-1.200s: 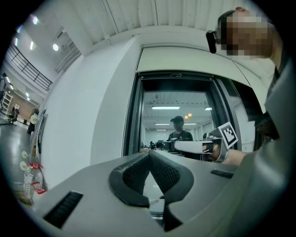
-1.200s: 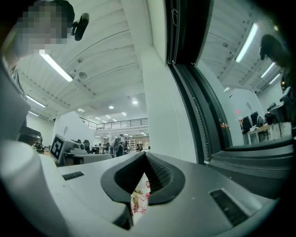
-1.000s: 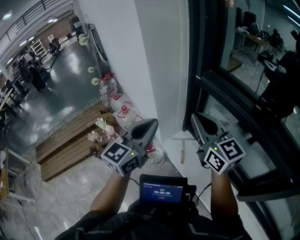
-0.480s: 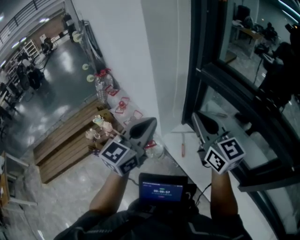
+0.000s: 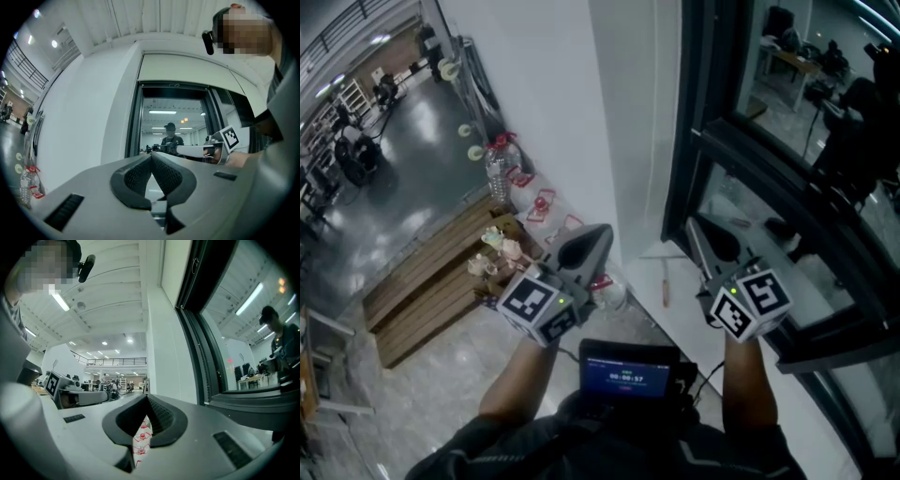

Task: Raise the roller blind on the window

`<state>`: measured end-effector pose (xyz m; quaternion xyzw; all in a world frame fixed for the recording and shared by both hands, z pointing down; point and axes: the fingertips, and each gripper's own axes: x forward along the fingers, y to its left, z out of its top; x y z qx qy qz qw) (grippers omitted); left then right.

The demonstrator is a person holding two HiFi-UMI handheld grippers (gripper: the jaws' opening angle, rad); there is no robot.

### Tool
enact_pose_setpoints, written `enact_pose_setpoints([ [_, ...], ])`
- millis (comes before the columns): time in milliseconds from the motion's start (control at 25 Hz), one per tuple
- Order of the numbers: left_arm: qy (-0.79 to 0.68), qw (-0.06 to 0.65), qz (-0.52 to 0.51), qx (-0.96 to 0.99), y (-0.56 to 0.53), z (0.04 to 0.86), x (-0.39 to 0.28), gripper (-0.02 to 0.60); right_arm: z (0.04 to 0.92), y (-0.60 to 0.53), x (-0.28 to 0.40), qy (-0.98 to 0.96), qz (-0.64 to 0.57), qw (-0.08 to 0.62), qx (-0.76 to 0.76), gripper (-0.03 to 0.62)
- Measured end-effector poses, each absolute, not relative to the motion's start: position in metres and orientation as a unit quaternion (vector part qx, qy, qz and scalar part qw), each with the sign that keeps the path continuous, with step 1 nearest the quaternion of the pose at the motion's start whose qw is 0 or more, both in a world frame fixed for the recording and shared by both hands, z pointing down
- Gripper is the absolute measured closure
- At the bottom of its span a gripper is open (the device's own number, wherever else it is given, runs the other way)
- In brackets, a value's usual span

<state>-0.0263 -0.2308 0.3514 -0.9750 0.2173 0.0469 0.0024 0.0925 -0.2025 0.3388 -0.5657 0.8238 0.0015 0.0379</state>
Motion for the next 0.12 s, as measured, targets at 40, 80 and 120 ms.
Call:
enact_pose_setpoints([
  [40, 0.214, 0.0, 0.051, -0.975, -0.2305, 0.35, -0.0265, 0.588, 0.3385, -0.2032, 0.0925, 0.822, 0.002, 0.036, -0.568, 0.572],
  [80, 0.211, -0.002, 0.056, -0.976, -0.23, 0.3489, -0.0267, 0.588, 0.3382, -0.2039, 0.0927, 0.82, 0.001, 0.035, -0.571, 0.572],
  [120, 0.208, -0.005, 0.06, -0.976, -0.2295, 0.3479, -0.0268, 0.588, 0.338, -0.2045, 0.0929, 0.818, 0.001, 0.033, -0.574, 0.572],
])
